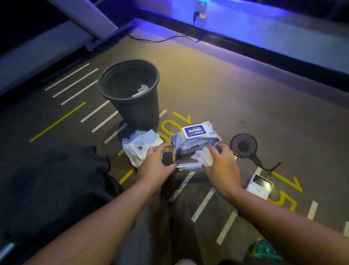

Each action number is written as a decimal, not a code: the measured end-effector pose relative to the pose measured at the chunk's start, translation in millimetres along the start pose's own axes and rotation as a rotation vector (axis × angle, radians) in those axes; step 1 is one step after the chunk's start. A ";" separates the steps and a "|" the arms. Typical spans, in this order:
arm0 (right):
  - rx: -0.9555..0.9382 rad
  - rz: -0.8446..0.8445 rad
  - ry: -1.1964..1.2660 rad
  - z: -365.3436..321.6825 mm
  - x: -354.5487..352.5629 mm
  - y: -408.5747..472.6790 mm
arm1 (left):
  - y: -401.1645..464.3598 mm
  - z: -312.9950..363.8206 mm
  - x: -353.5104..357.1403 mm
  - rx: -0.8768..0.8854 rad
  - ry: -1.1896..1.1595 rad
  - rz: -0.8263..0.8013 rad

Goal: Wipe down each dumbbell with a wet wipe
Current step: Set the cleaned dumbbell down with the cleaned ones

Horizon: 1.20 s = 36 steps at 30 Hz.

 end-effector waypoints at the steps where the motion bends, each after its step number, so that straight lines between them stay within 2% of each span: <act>1: -0.020 0.012 -0.002 -6.5 -2.1 -1.8 | -4.8 1.7 -4.2 0.017 0.000 -0.001; 9: -0.197 -0.116 0.218 -84.8 -13.9 -9.7 | -53.5 22.4 -64.0 0.153 0.031 0.043; 13: -0.389 -0.127 0.246 -159.6 -29.6 -14.4 | -86.5 35.8 -131.0 0.218 0.087 0.118; 17: -0.481 -0.161 0.261 -244.8 -45.1 -31.9 | -136.2 25.2 -206.2 0.214 0.121 0.211; 21: -0.537 -0.249 0.339 -325.2 -57.9 -62.8 | -202.9 -9.9 -269.6 0.165 0.203 0.320; 24: -0.589 -0.392 0.438 -377.8 -54.1 -84.5 | -255.9 -48.6 -311.6 0.084 0.235 0.401; 28: -0.684 -0.510 0.385 -439.1 -39.2 -107.1 | -329.9 -98.4 -358.3 -0.014 0.230 0.513; 30: -0.731 -0.534 0.330 -464.7 -29.9 -122.0 | -361.6 -121.8 -371.3 -0.067 0.229 0.530; 36: -0.683 -0.627 0.234 -510.3 30.5 -148.1 | -414.5 -177.3 -366.7 -0.123 0.266 0.516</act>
Point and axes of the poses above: each hand's wrist, its own y-axis towards the middle knuckle, its own x-axis out of the palm, z = x × y, the point moved 4 cm from there along y, towards the middle knuckle, and after that the axes turned 12 degrees about -z, right-handed, at the moved point
